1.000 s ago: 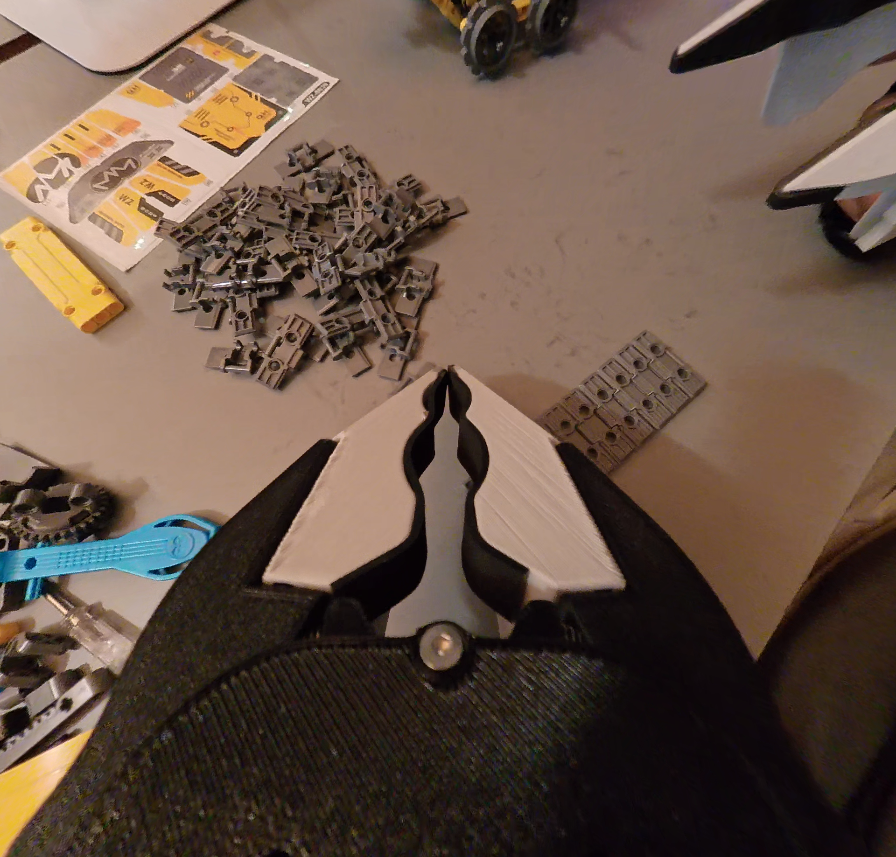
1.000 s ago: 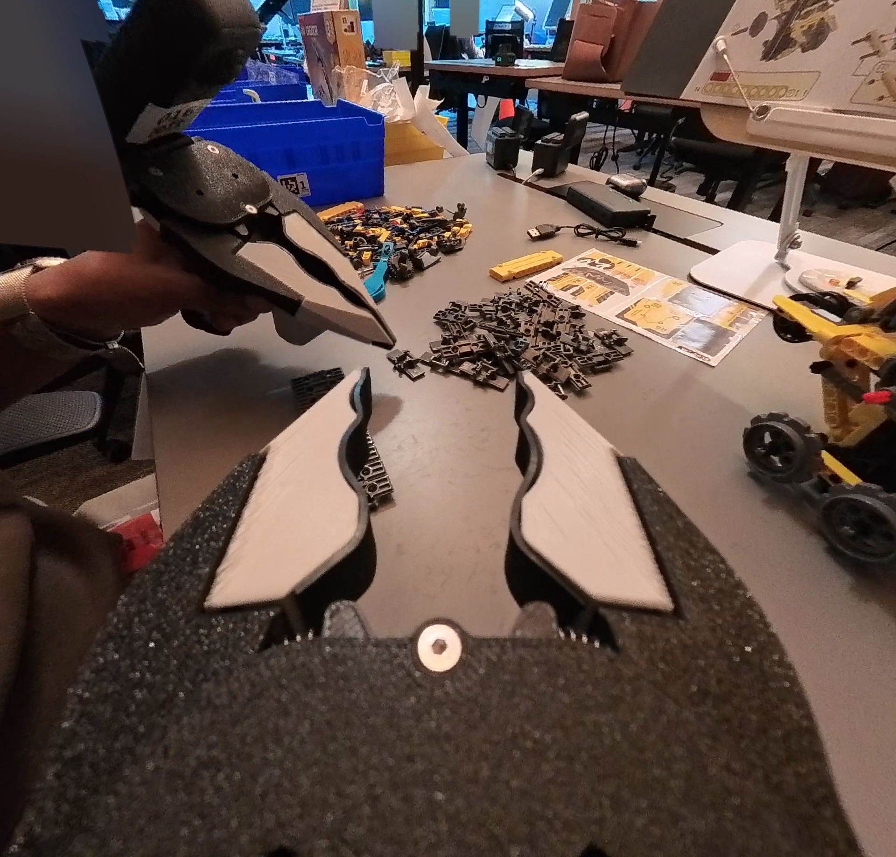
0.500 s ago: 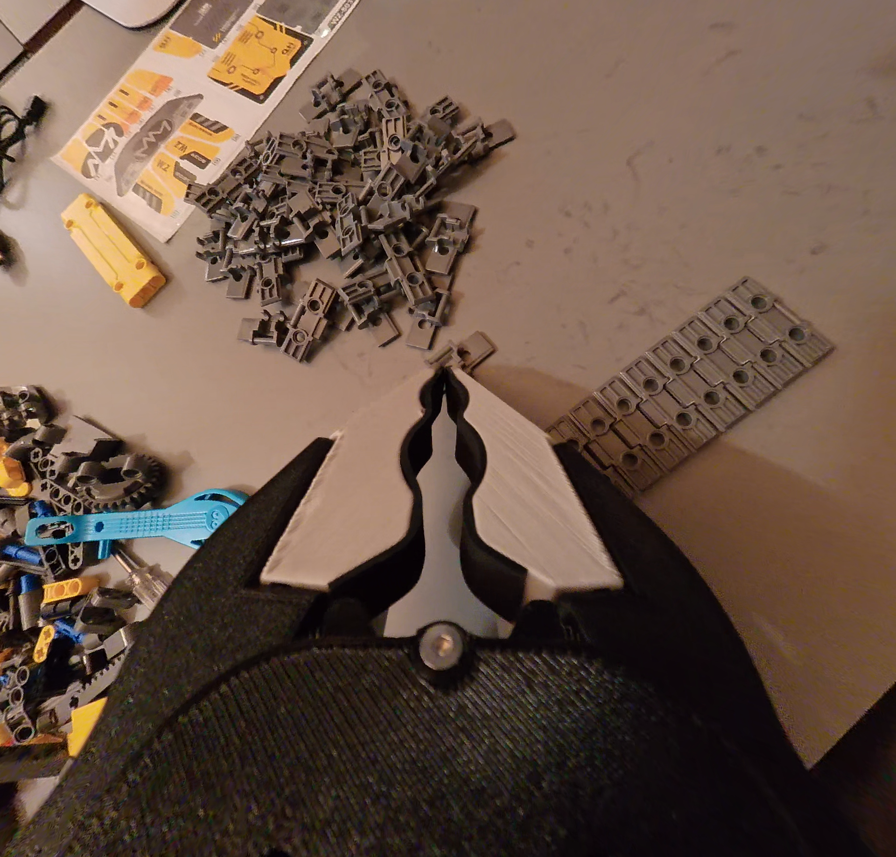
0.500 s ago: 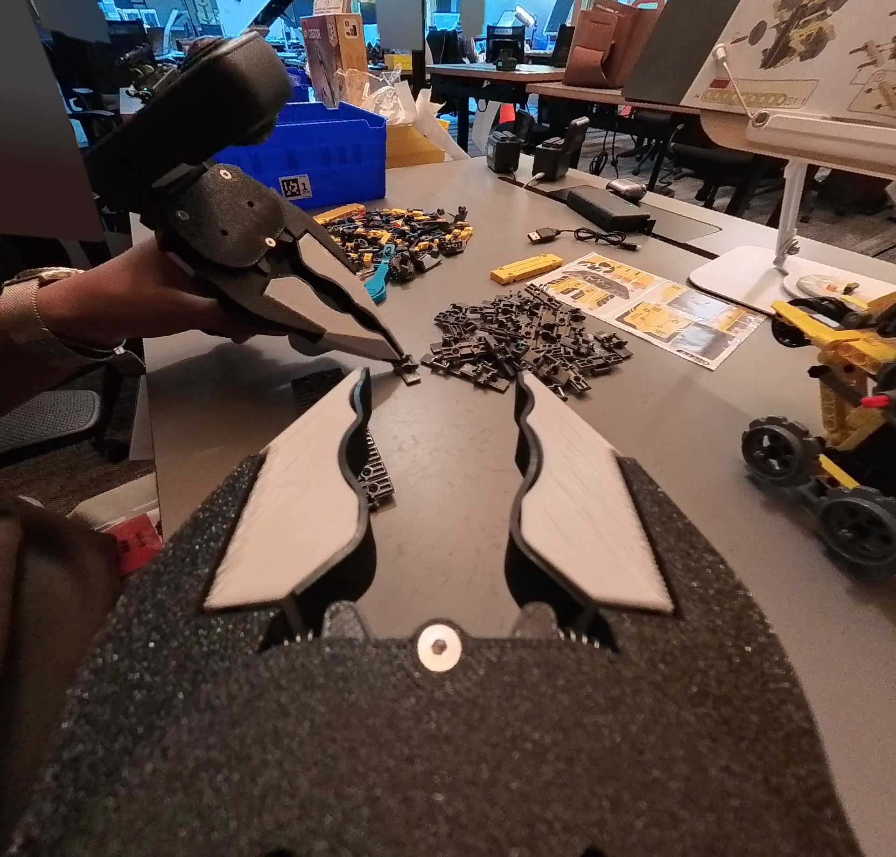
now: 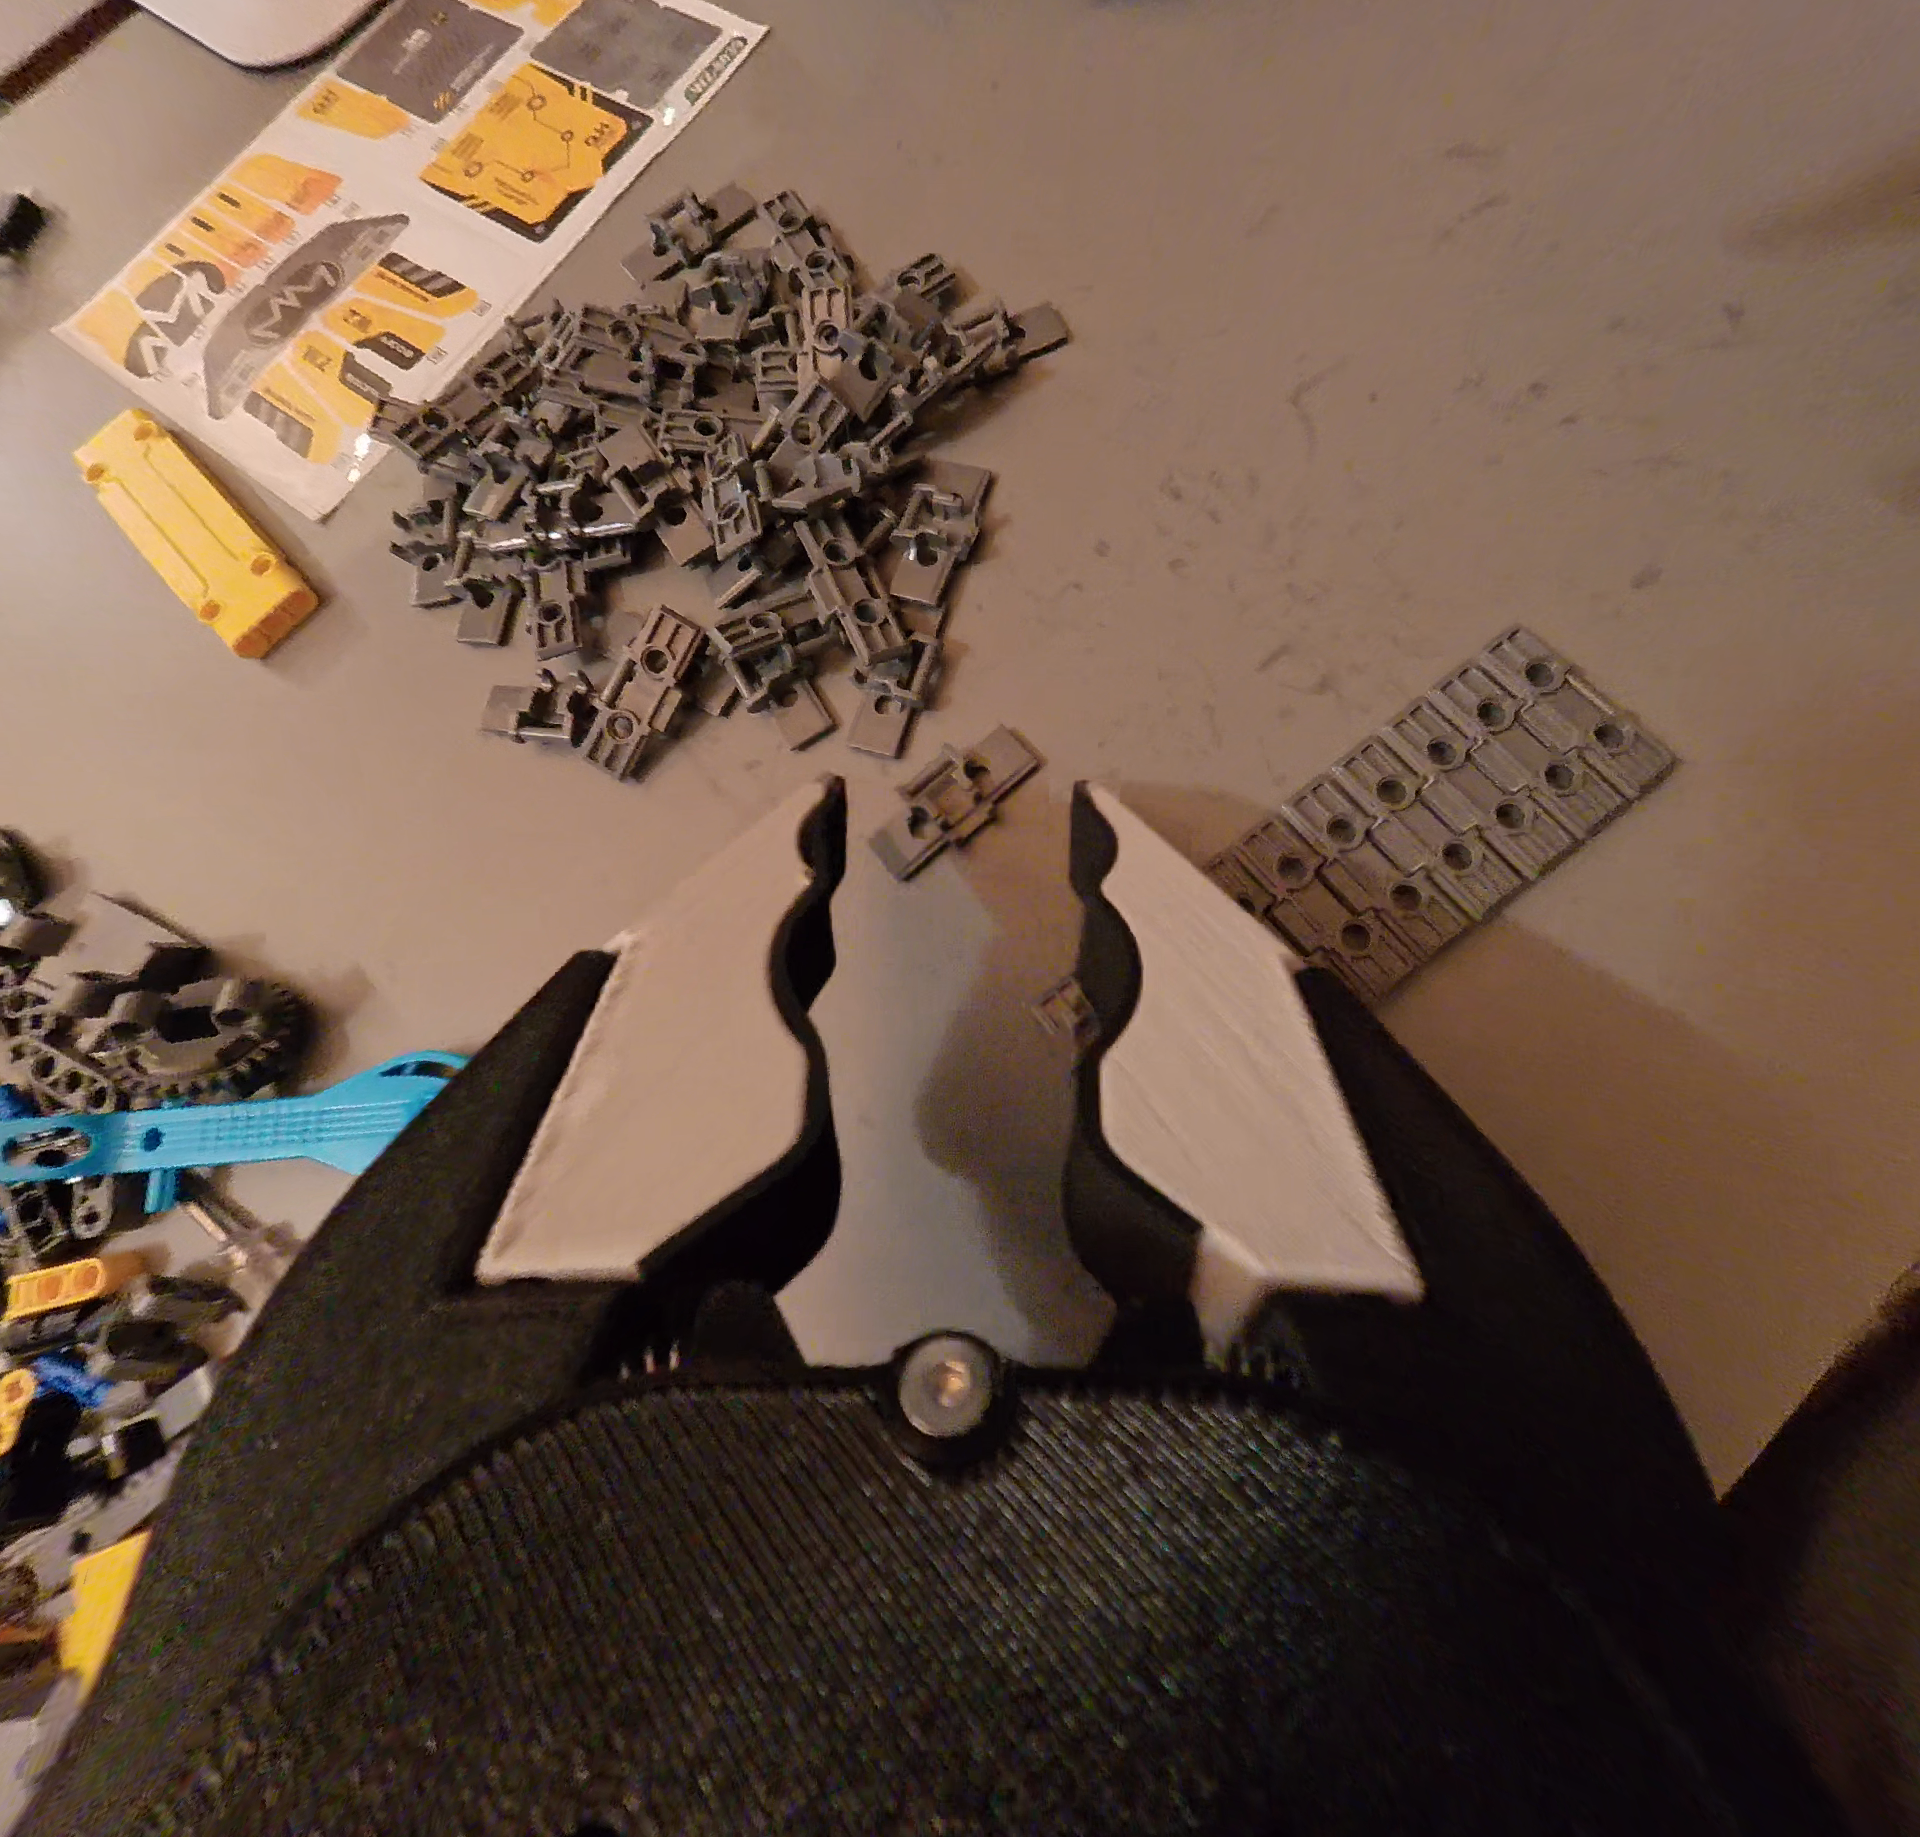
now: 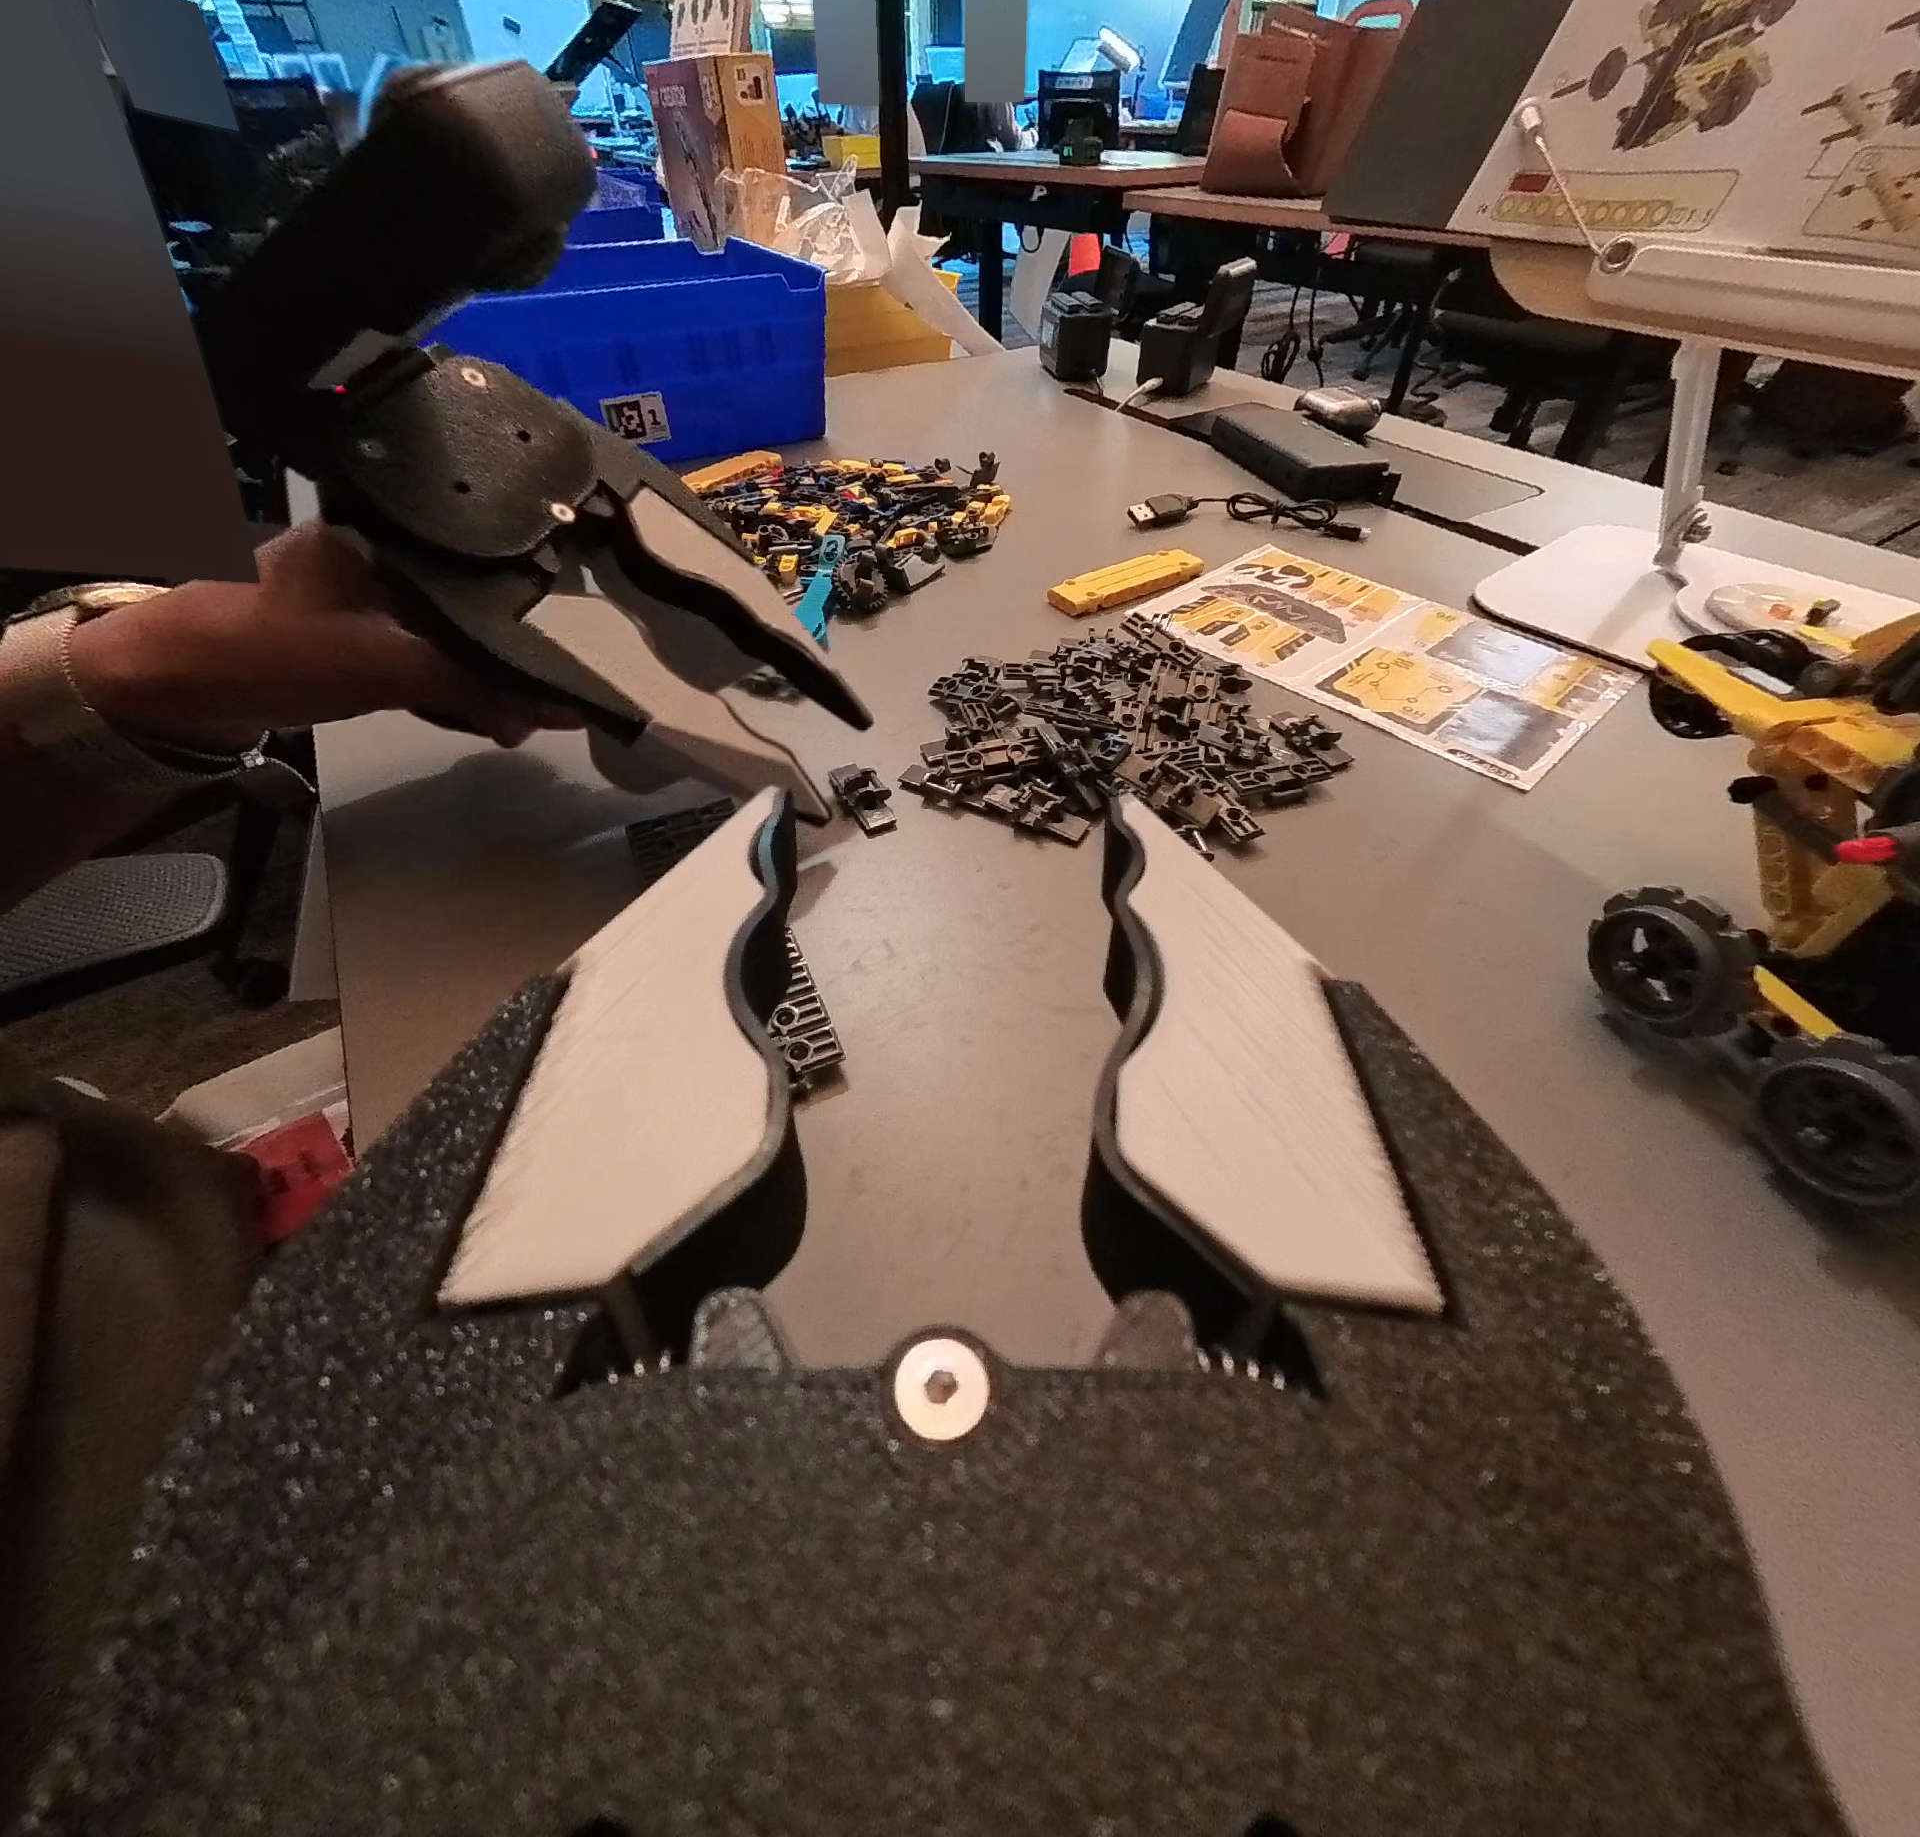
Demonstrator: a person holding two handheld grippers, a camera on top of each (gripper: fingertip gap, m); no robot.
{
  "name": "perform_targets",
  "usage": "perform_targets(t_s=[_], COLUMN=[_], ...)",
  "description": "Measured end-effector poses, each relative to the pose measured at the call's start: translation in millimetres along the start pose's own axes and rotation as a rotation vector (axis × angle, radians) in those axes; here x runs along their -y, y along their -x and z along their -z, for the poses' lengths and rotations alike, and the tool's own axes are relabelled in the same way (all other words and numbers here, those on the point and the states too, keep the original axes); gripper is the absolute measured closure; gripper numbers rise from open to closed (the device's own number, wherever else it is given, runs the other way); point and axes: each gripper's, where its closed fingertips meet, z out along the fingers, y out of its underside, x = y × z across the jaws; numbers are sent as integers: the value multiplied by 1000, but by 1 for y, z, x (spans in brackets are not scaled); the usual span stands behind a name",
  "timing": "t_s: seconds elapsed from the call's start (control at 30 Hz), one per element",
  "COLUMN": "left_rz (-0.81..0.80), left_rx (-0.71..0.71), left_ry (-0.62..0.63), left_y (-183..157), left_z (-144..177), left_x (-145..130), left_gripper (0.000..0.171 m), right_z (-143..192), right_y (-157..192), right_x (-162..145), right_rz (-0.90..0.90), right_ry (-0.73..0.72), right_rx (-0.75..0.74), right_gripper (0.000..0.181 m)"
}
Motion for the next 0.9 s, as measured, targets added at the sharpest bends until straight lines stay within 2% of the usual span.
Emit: perform_targets(t_s=[0.1,0.2,0.23,0.4,0.63,0.9], left_rz=[25,15,22,70,139,237], left_rx=[-20,-21,-34,-74,-148,-350], left_ry=[12,30,28,18,-112,-254], left_y=[-3,-6,-8,-9,-13,-37], left_z=[-6,-9,-9,-6,9,24], left_x=[-2,-5,-5,-4,19,46], left_gripper=[129,142,153,157,157,161], right_z=[0,0,0,1,1,1], right_y=[0,0,0,0,-1,-1], right_x=[0,0,0,1,1,1], right_rz=[-1,-1,0,-2,-9,-7], right_ry=[-2,-2,-3,-8,-10,-10], right_rx=[0,0,1,2,3,3], right_gripper=[122,122,122,122,122,122])
